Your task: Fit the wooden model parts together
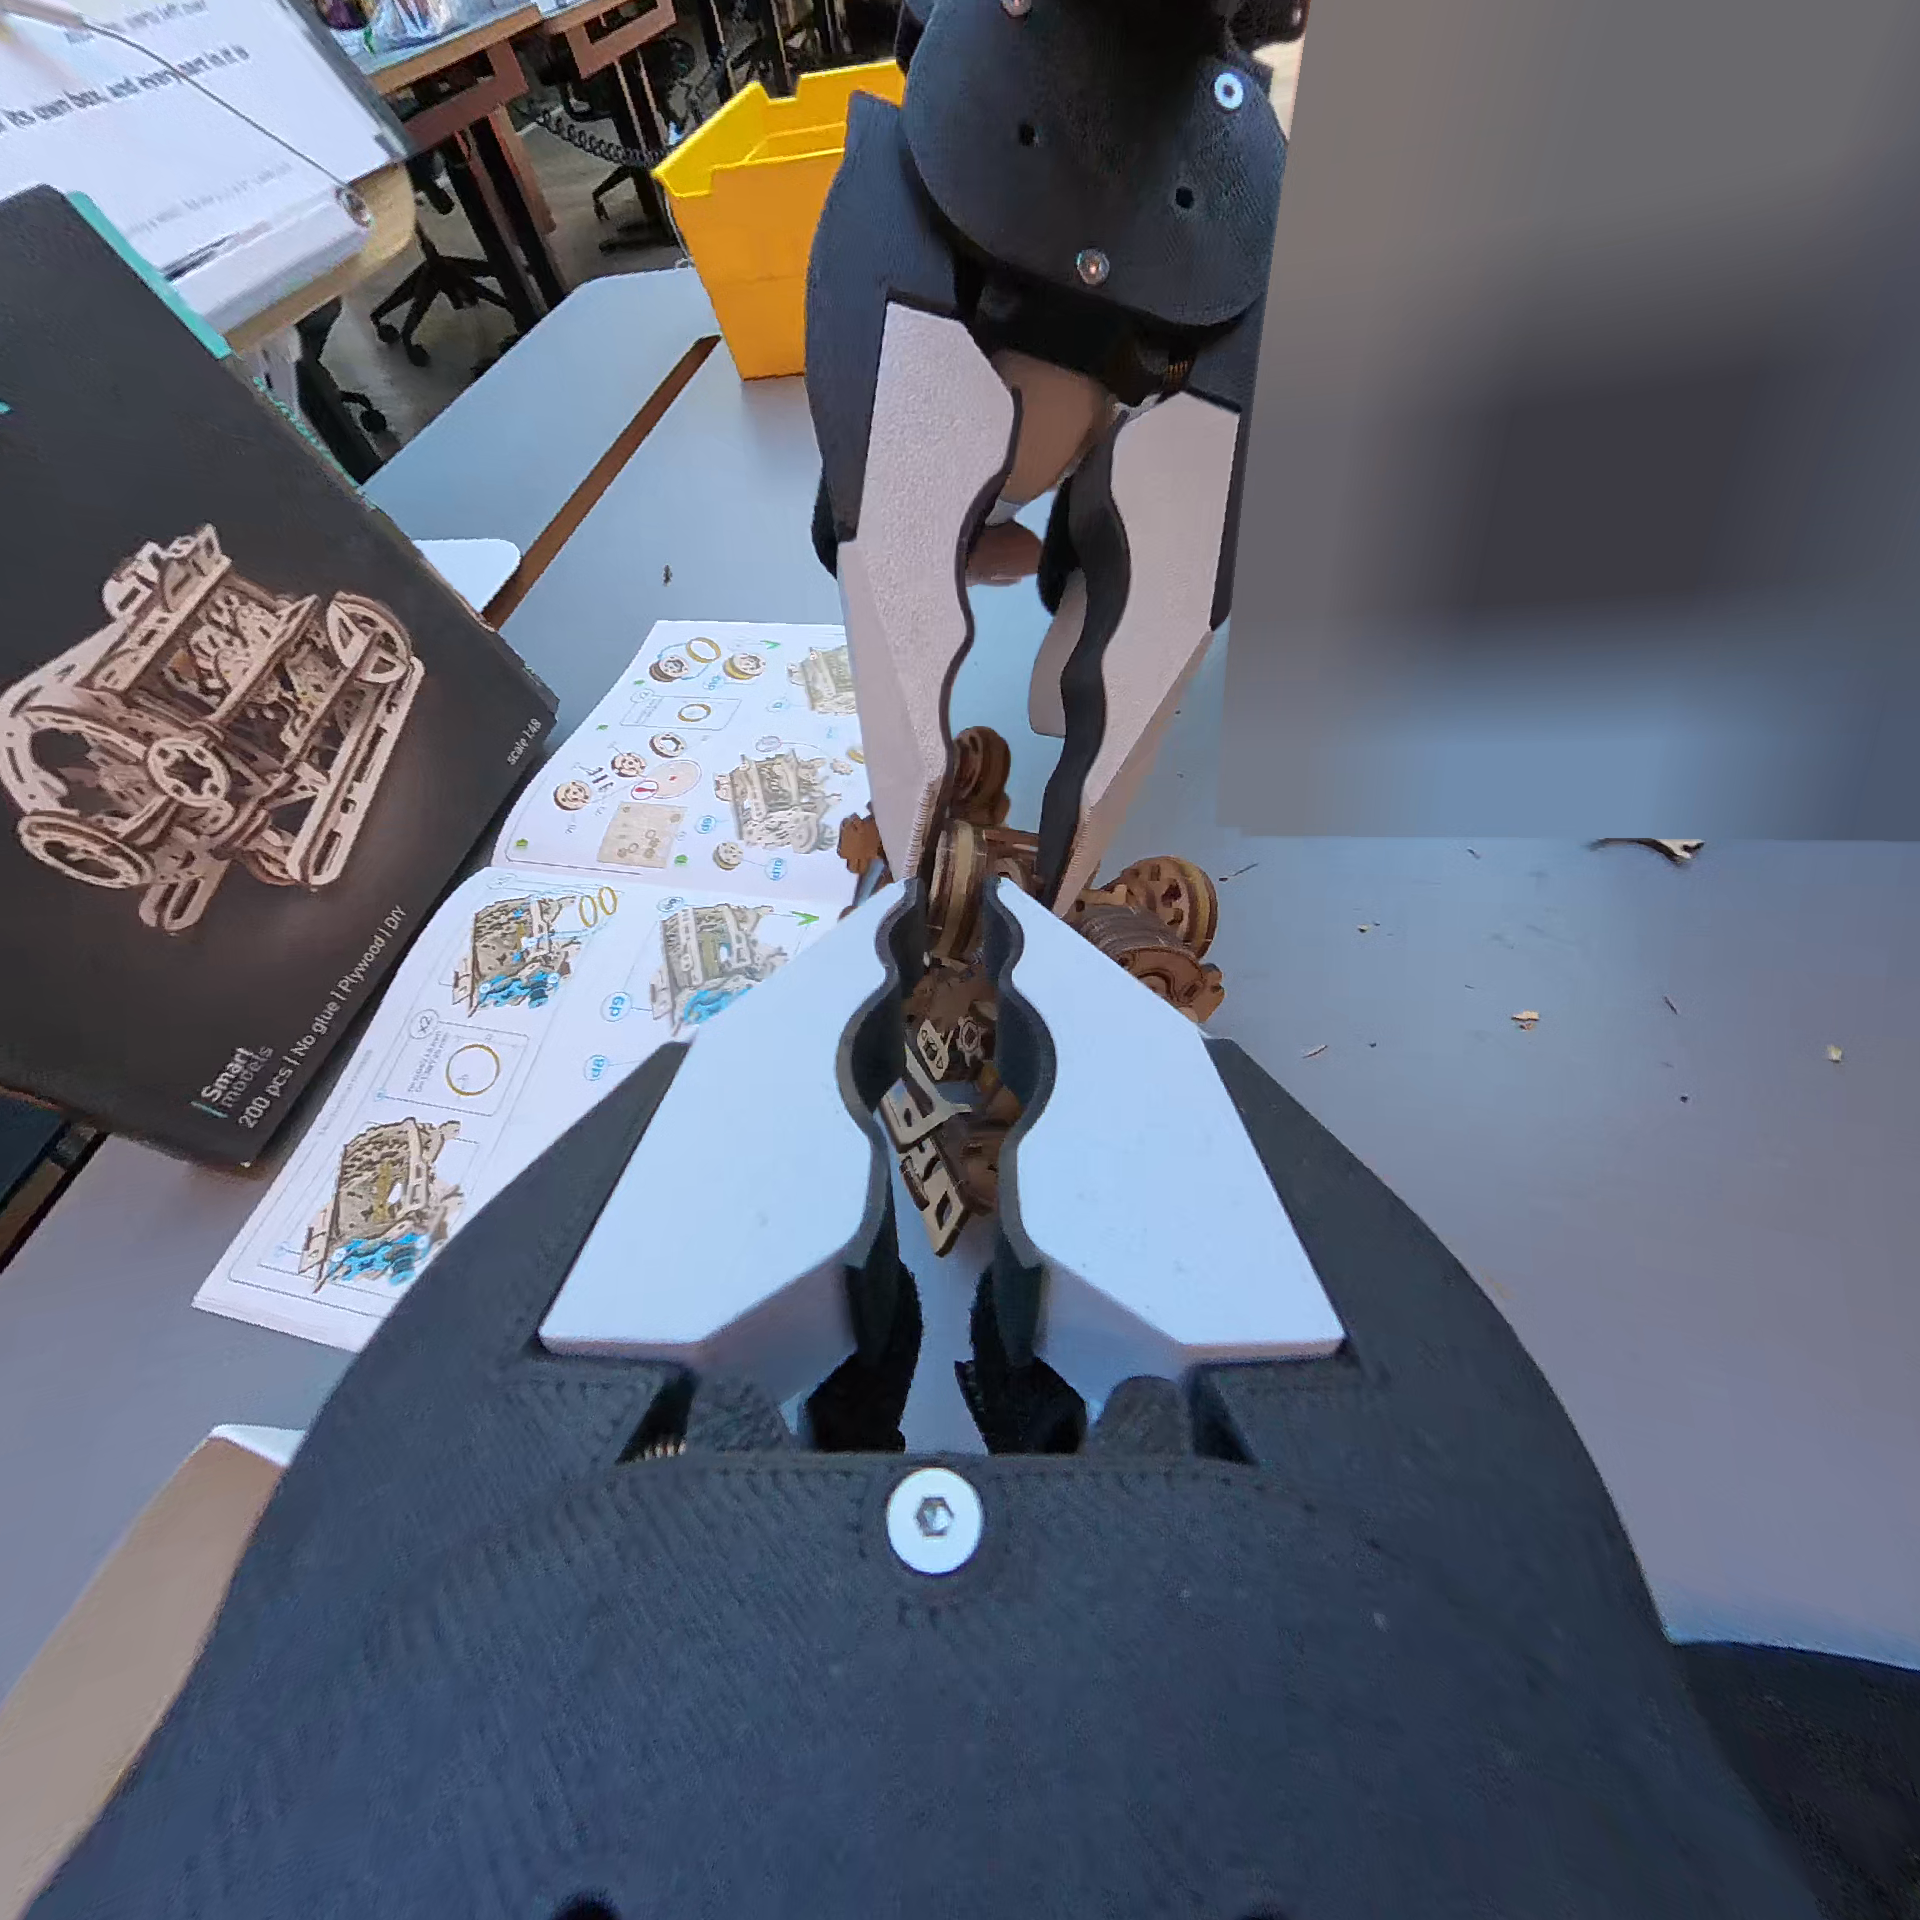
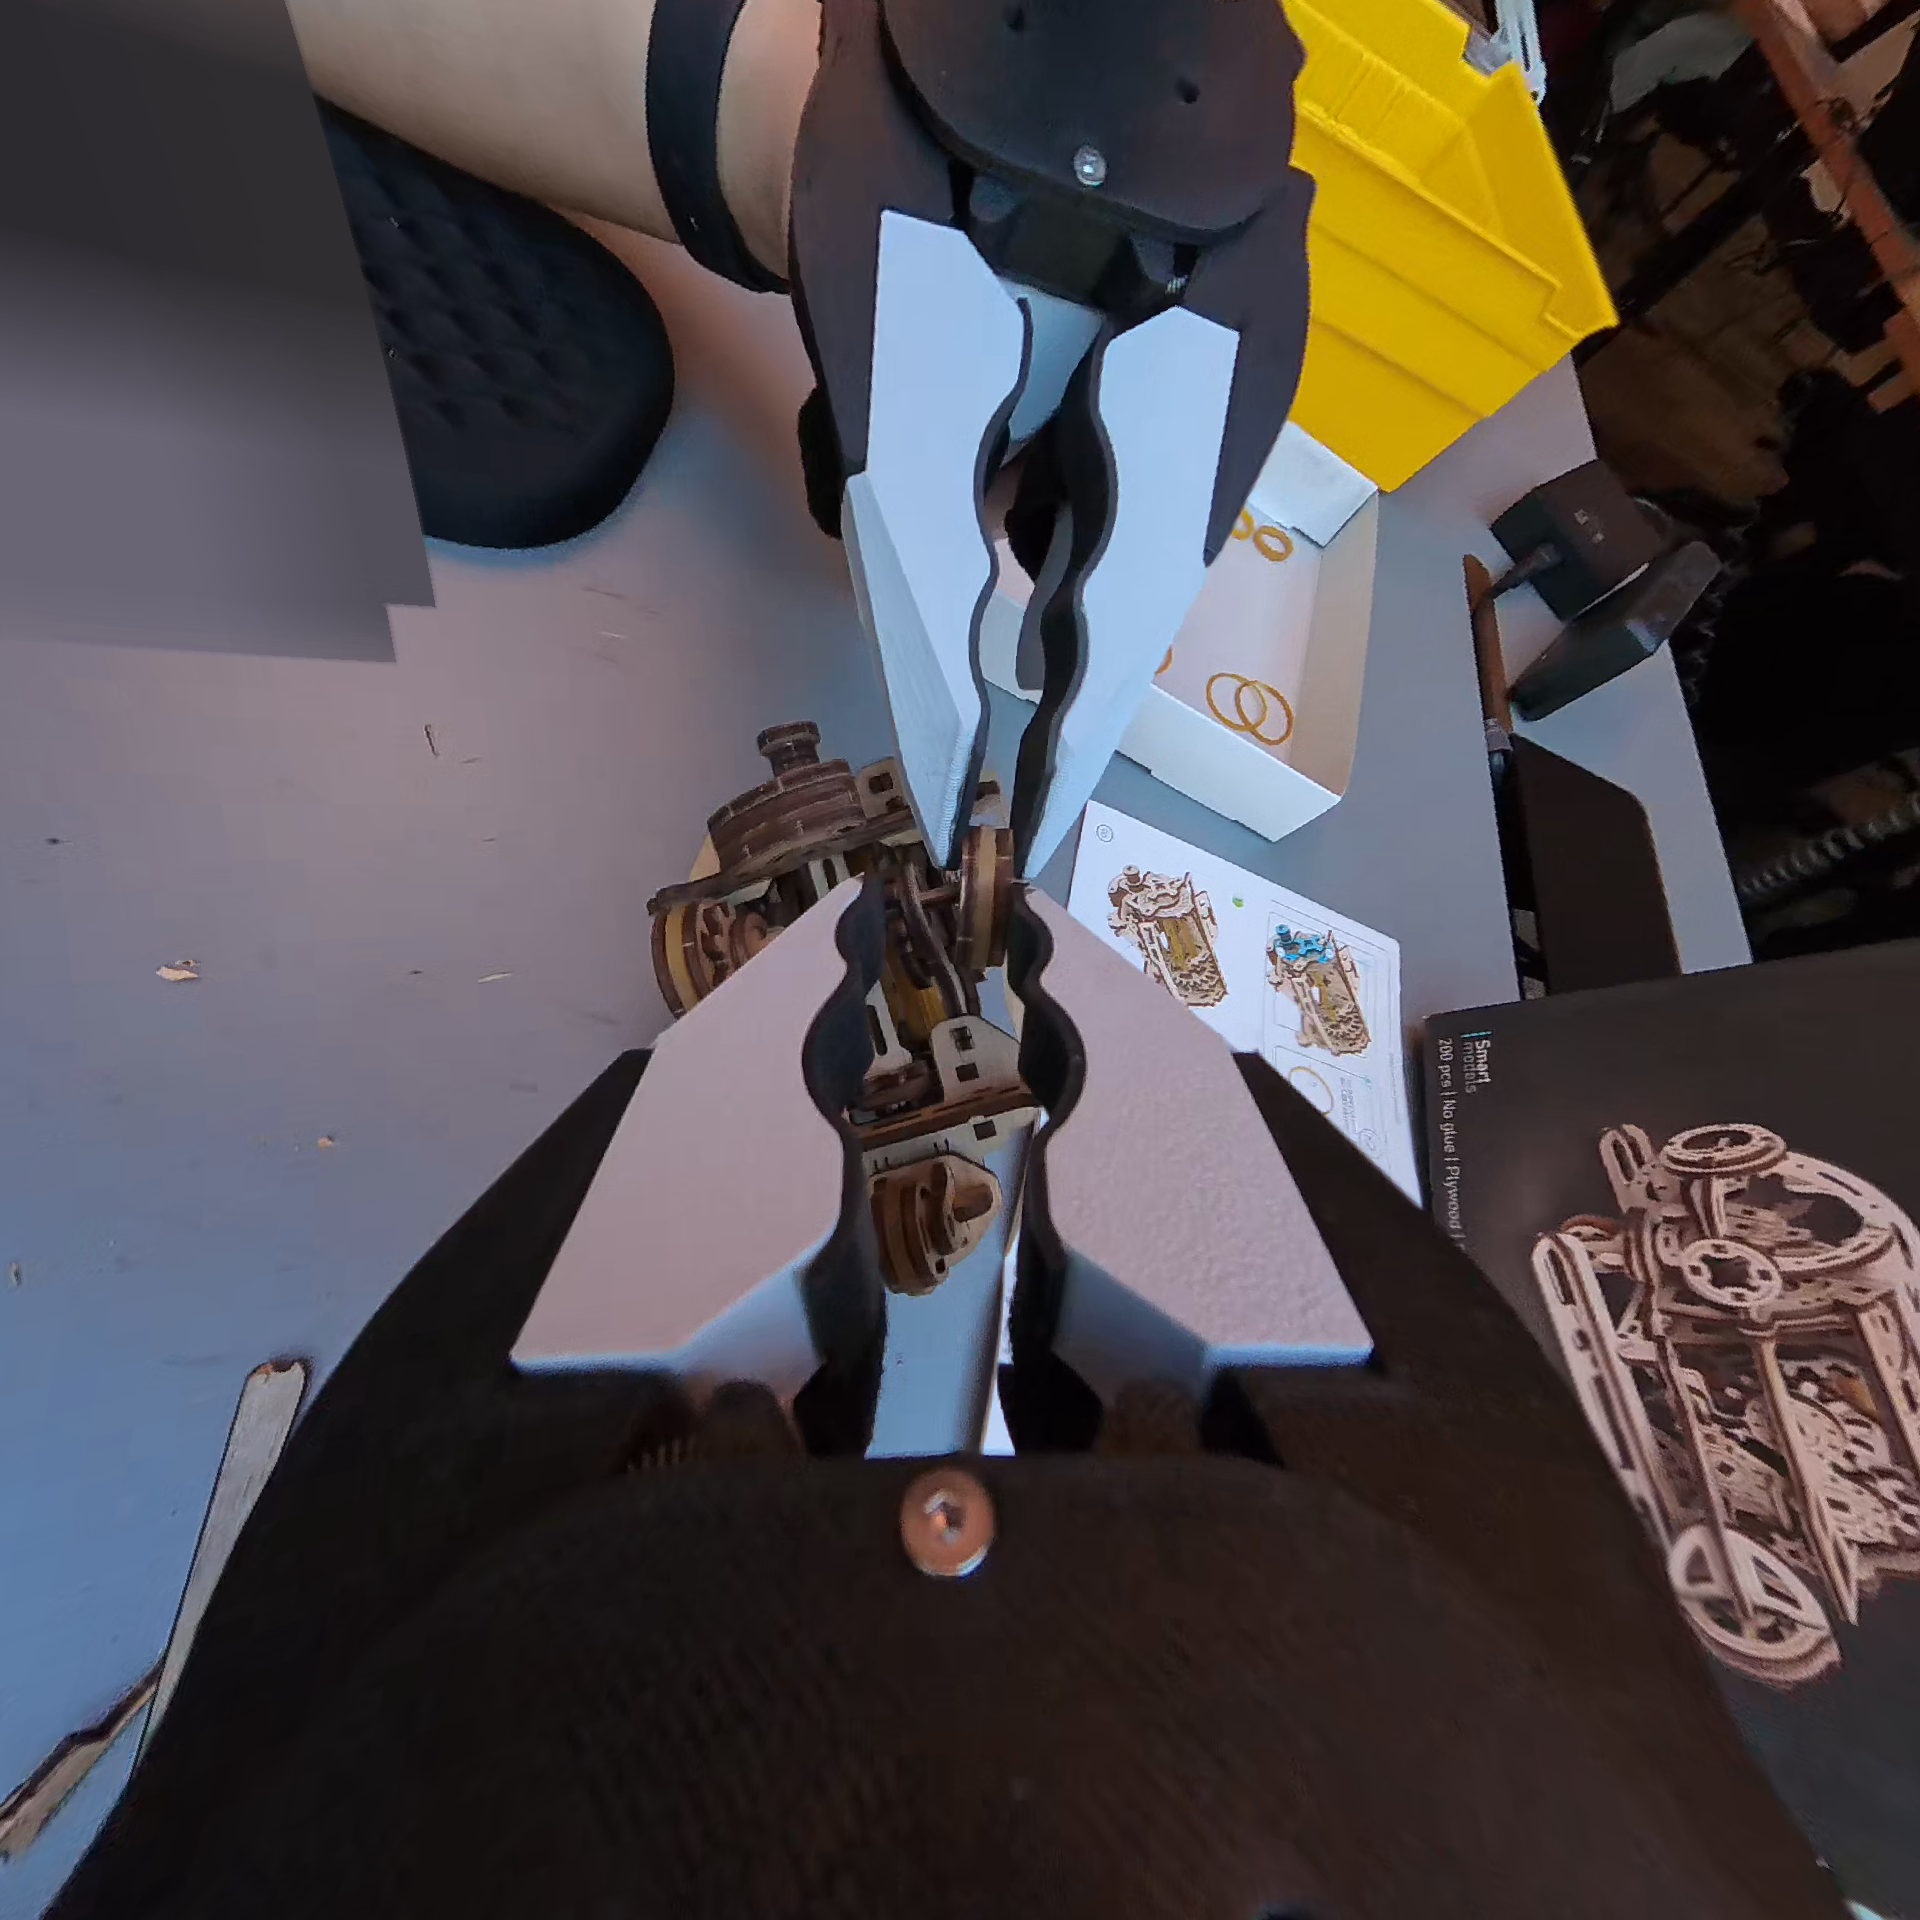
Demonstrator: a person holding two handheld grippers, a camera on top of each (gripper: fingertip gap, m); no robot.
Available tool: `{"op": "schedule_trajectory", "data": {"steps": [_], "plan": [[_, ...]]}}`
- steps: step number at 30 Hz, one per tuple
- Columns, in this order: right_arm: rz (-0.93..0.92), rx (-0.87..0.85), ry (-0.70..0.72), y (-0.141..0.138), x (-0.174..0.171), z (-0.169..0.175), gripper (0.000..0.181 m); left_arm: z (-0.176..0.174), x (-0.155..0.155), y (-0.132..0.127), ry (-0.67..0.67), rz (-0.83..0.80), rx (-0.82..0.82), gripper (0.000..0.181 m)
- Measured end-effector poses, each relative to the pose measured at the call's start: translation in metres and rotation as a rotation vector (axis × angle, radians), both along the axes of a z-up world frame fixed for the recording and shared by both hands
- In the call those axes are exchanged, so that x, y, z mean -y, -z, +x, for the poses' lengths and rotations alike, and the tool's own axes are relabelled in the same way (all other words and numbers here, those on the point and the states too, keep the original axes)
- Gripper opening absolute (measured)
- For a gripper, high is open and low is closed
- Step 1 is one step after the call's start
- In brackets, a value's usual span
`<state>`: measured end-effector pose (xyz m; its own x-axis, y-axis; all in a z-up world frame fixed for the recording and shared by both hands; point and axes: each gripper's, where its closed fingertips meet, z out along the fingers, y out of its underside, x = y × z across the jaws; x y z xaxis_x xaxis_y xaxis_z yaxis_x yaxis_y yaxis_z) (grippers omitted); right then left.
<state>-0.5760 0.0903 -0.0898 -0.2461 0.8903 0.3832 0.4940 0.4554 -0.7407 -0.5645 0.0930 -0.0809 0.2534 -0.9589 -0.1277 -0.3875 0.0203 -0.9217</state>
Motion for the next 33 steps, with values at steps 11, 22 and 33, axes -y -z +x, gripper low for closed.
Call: {"op": "schedule_trajectory", "data": {"steps": [11,22,33], "plan": [[-0.186,0.047,0.02,0.001,-0.017,-0.011,0.022,-0.012,-0.019,0.001,-0.075,-0.108,0.08,0.008],[-0.308,0.018,0.013,0.001,-0.018,-0.014,0.024,-0.016,-0.023,0.002,-0.086,-0.128,0.099,0.007],[-0.271,-0.01,0.033,0.001,-0.022,-0.016,0.019,-0.019,-0.027,0.001,-0.114,-0.129,0.078,0.014]]}}
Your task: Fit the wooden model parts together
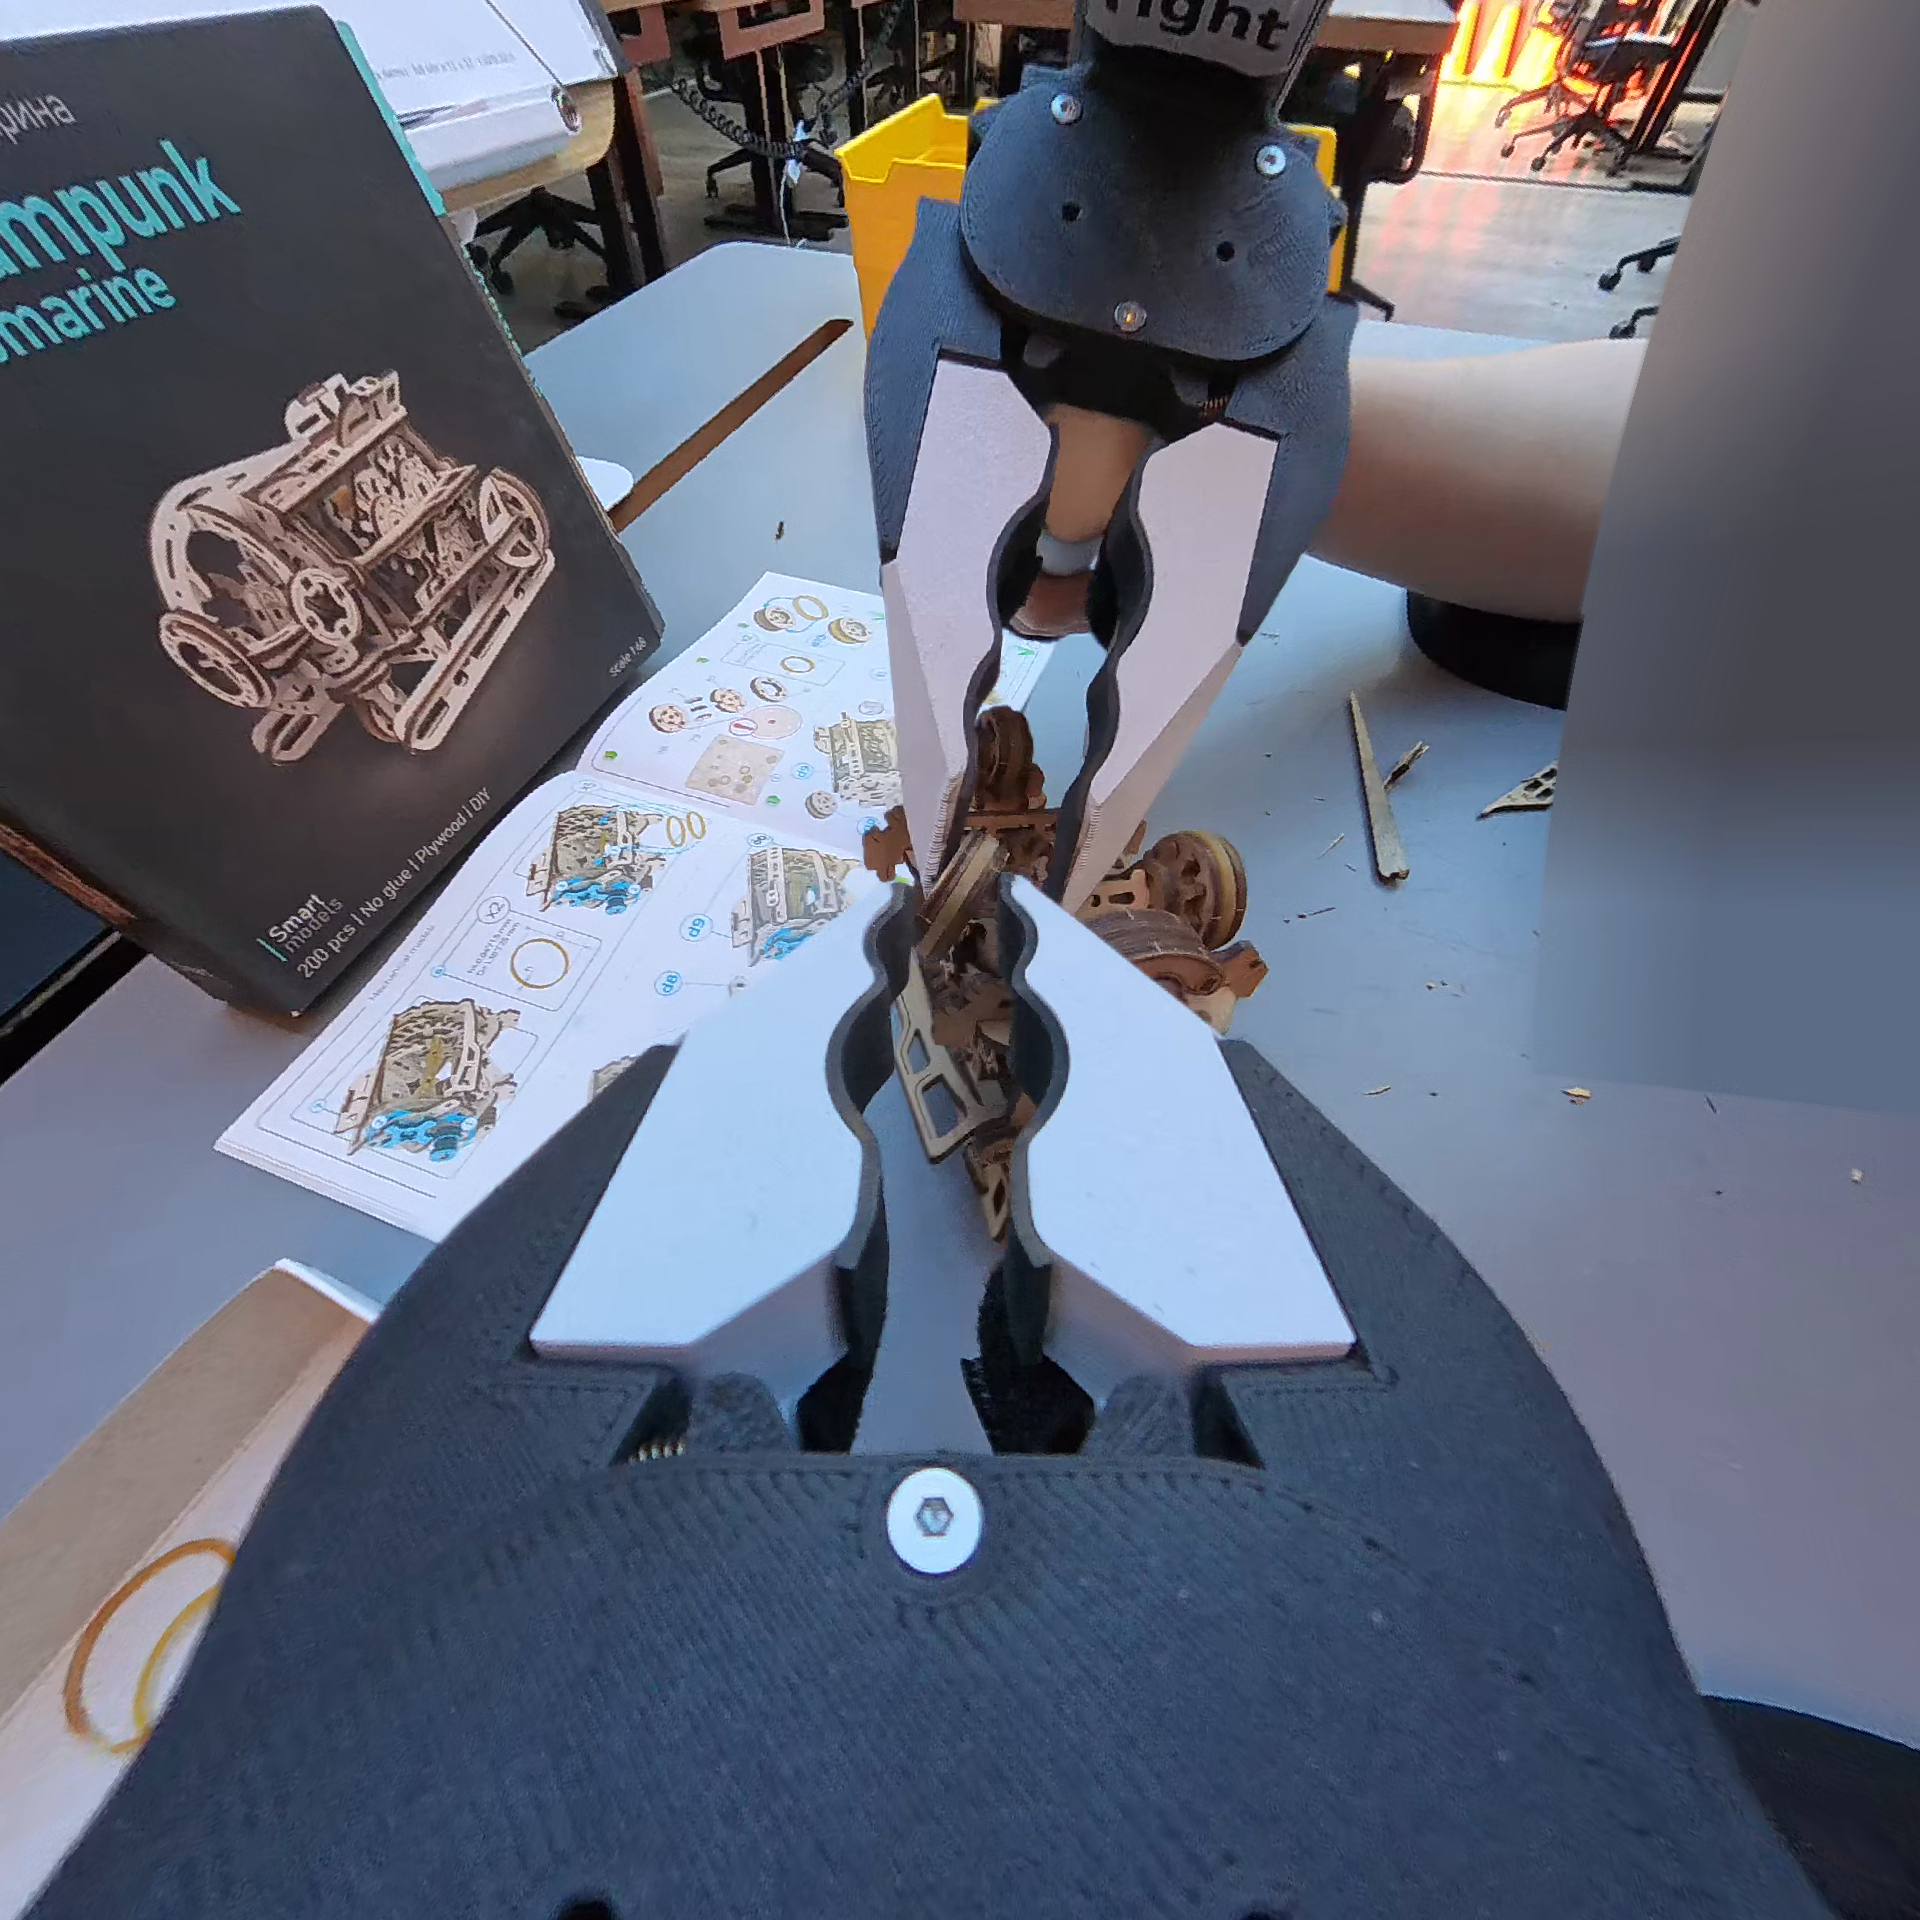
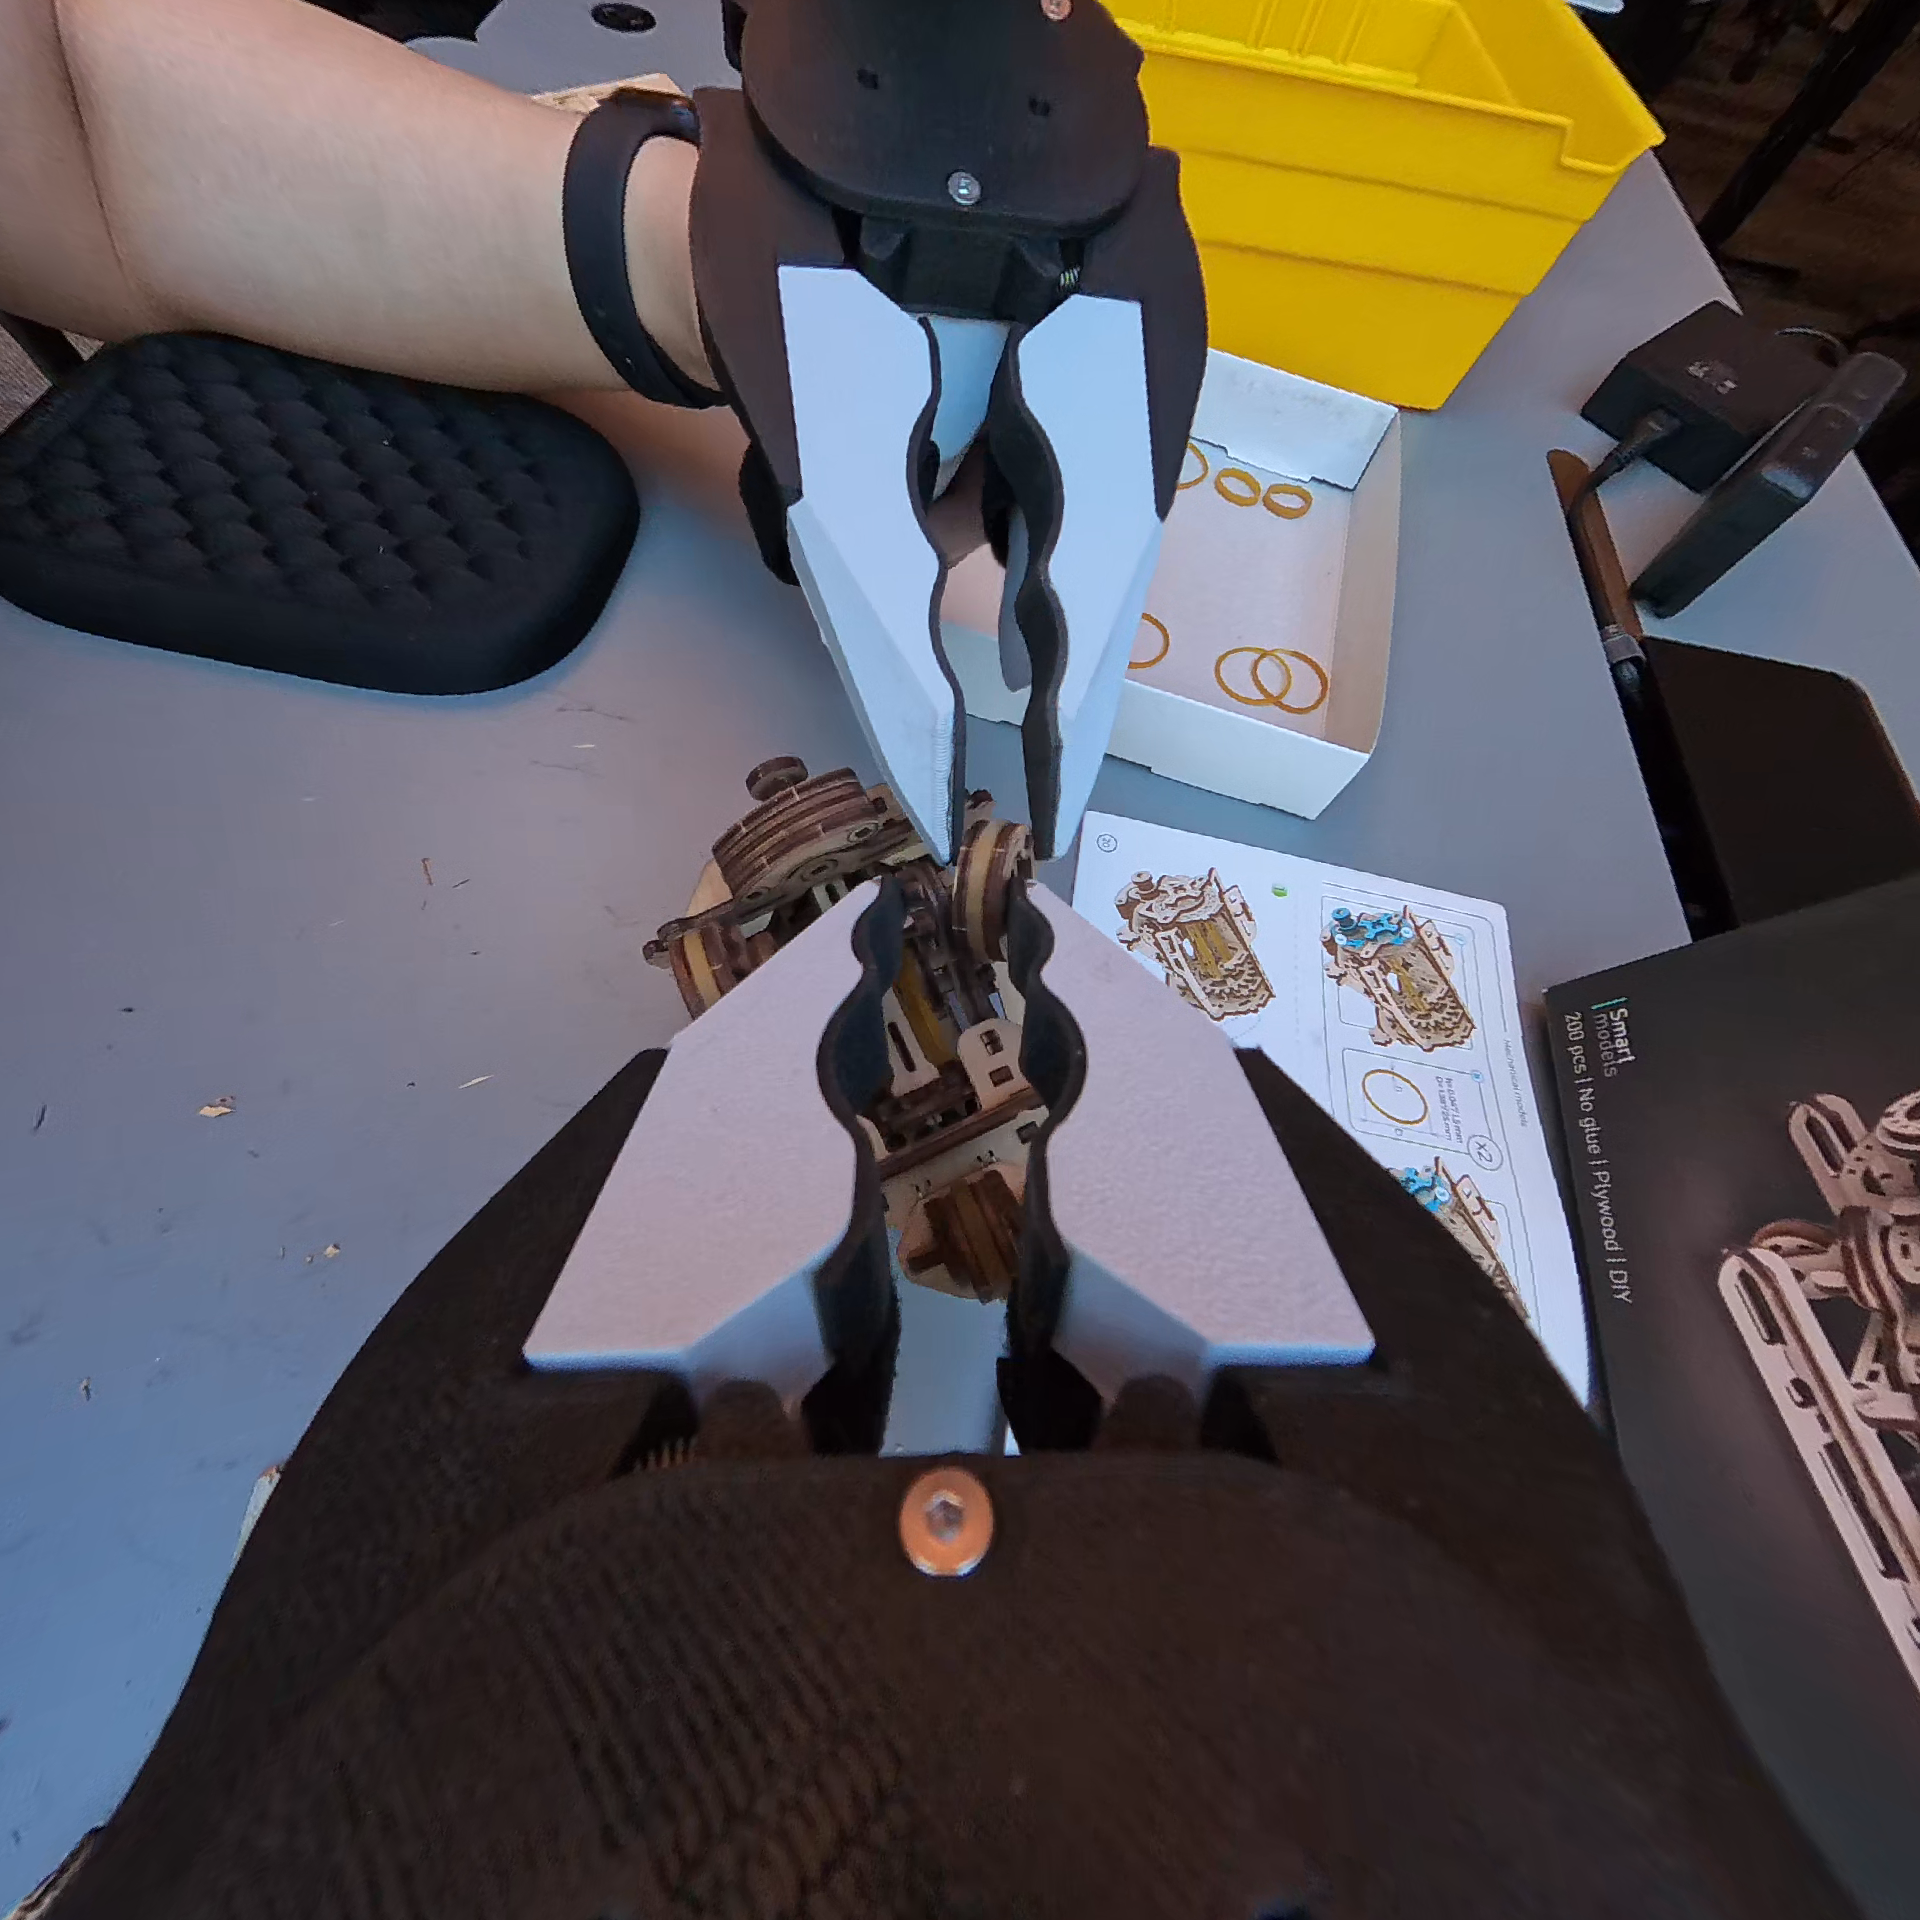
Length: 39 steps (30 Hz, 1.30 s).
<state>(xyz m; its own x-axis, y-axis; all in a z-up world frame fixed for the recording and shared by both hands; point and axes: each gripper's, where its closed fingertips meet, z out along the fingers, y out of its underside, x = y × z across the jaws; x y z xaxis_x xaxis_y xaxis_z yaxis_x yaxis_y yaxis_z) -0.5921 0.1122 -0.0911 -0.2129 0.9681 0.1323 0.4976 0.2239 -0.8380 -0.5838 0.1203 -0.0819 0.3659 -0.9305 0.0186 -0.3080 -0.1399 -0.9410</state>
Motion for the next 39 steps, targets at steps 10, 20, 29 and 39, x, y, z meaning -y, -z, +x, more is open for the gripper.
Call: {"op": "schedule_trajectory", "data": {"steps": [10,20,29,39], "plan": [[-0.05,-0.021,0.013,-0.0005,-0.0014,-0.0001,0.024,-0.0013,0.0015,0.0041,0.02,0.01,-0.044,0.008],[-0.064,-0.031,0.042,-0.0002,-0.0047,0.0001,0.026,-0.0012,-0.0015,0.0045,0.004,-0.002,-0.042,0.007],[-0.077,-0.032,0.07,0.0002,-0.0054,0.0002,0.026,-0.0019,-0.0015,0.0051,-0.021,0.011,-0.069,0.006],[-0.019,0.012,0.111,0.0006,-0.0061,-0.001,0.026,-0.0039,-0.0013,0.0047,-0.077,-0.014,-0.298,0.007]]}}
